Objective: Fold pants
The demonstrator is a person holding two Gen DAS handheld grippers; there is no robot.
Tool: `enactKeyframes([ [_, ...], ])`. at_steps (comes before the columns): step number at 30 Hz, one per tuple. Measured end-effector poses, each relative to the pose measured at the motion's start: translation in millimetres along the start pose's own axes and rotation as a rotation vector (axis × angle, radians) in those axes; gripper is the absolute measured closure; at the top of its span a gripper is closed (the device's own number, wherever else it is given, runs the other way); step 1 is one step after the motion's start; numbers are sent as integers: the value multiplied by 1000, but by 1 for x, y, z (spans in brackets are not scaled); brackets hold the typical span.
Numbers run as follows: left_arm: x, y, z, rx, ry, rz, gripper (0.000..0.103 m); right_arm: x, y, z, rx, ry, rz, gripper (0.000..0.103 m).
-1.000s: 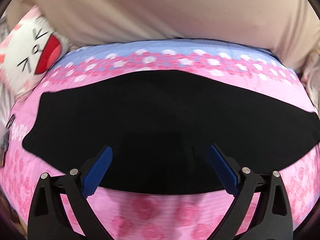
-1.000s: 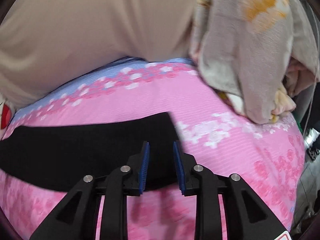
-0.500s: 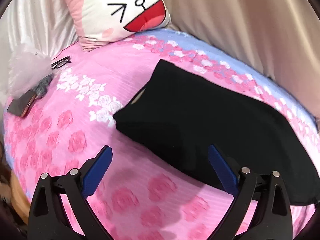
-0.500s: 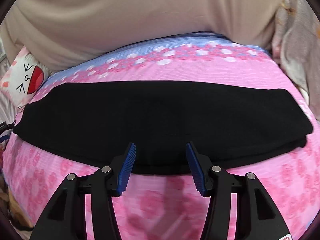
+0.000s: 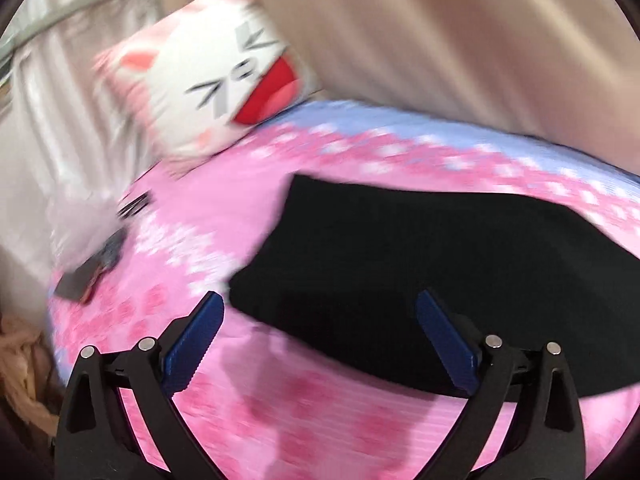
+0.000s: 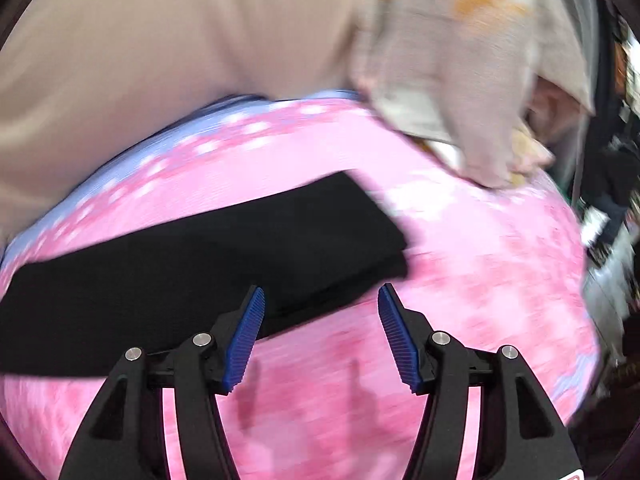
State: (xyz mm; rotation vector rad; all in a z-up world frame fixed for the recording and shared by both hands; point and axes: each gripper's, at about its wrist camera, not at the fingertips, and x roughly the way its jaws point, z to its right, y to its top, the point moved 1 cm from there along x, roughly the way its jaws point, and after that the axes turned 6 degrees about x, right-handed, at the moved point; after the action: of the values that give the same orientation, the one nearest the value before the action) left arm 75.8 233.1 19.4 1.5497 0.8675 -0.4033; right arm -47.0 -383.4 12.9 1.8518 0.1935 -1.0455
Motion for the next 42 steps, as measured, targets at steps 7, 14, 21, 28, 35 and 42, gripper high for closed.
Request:
enactKeyframes([
  [7,-32,6,107,128,-247,8,6,60,31,52,192,187,-147,34],
  [14,-49,-5,190,268,-332,-14,6,50,47,20,62,234,-69,85],
  [21,-60,-14,231,362,-360,-13,6,57,39,65,-18,-115,-31,54],
  [28,-57,-17,253,390,-393,-30,6,33,8,71,132,165,-82,41],
  [35,-69,-23,258,418,-308,39,6,59,5,44,133,189,-101,33],
  [42,-60,-18,251,399,-181,79,6,74,19,40,212,175,-86,26],
])
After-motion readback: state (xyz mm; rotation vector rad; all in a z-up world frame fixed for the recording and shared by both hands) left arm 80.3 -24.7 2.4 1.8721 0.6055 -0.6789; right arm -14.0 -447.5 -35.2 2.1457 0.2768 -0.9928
